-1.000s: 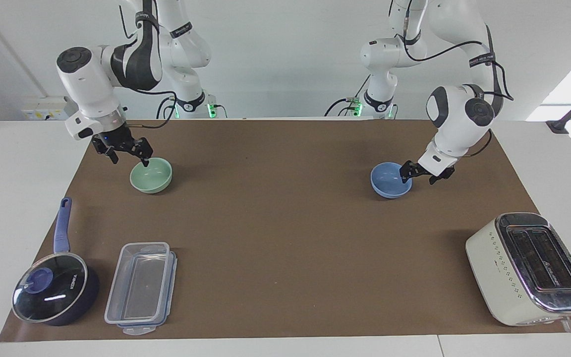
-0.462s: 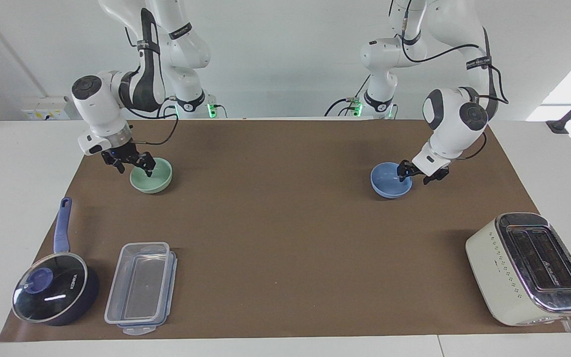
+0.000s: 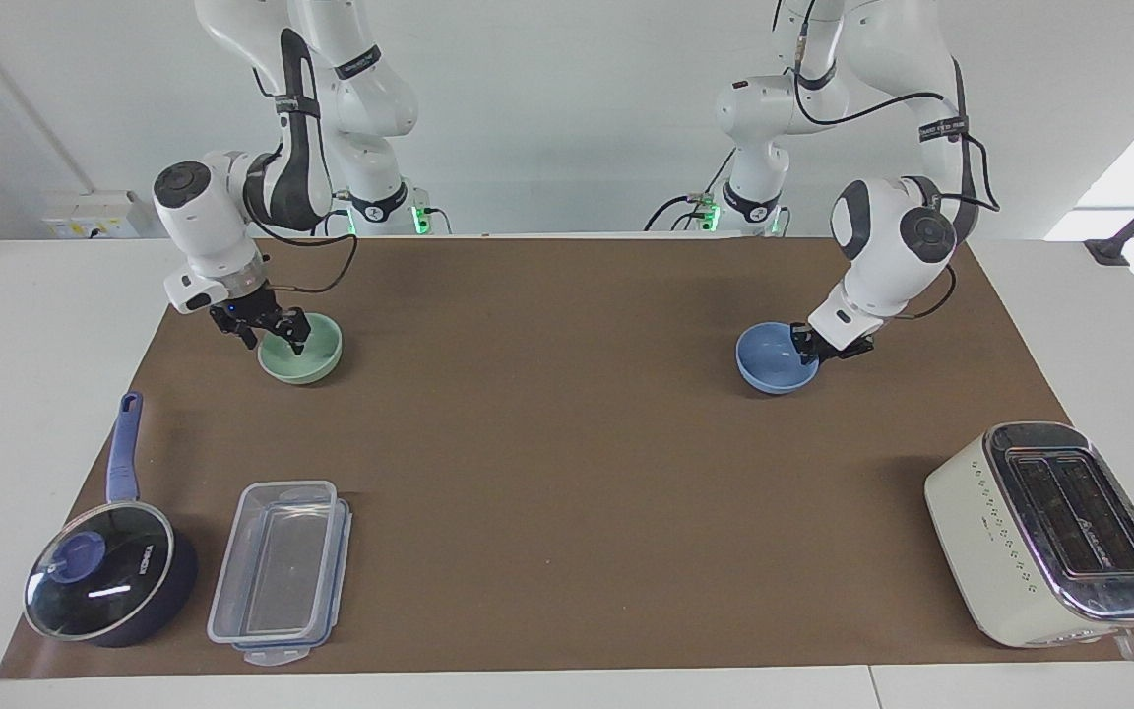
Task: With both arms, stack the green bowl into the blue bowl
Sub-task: 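Grasp the blue bowl rim with the left gripper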
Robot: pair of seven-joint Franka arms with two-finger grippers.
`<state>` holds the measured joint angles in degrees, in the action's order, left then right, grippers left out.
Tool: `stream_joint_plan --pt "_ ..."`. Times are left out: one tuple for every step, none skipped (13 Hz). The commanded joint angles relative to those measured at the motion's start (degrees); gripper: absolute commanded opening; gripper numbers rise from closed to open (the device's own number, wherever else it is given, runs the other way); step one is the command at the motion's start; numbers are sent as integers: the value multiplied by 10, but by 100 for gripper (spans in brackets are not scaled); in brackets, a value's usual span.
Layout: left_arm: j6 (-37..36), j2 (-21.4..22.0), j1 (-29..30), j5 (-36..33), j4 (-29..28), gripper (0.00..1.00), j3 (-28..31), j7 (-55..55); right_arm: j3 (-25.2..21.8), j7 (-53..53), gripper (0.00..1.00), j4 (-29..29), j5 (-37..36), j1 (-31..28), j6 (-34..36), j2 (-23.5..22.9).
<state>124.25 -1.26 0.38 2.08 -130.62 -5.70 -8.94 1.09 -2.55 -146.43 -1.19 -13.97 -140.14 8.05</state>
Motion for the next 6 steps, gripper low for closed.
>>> stream_joint_plan --pt "-29 -9 -5 -6 44 0 2 20 5 -21 0 -11 2 -17 -15 7" --pt "-77 -29 -9 -4 102 0 0 49 5 -21 0 -11 2 -17 -14 7" --pt "-129 -54 -32 -1 166 0 -1 85 5 -21 0 -11 2 -17 -13 7" --pt "-166 -74 -61 14 221 0 0 125 5 -21 0 -8 2 -17 -9 7" --pt "-176 -84 -89 37 250 0 0 172 5 -21 0 -5 2 -17 -7 7" --pt "-167 -85 -128 49 253 0 0 228 5 -21 0 -1 2 -16 -6 11"
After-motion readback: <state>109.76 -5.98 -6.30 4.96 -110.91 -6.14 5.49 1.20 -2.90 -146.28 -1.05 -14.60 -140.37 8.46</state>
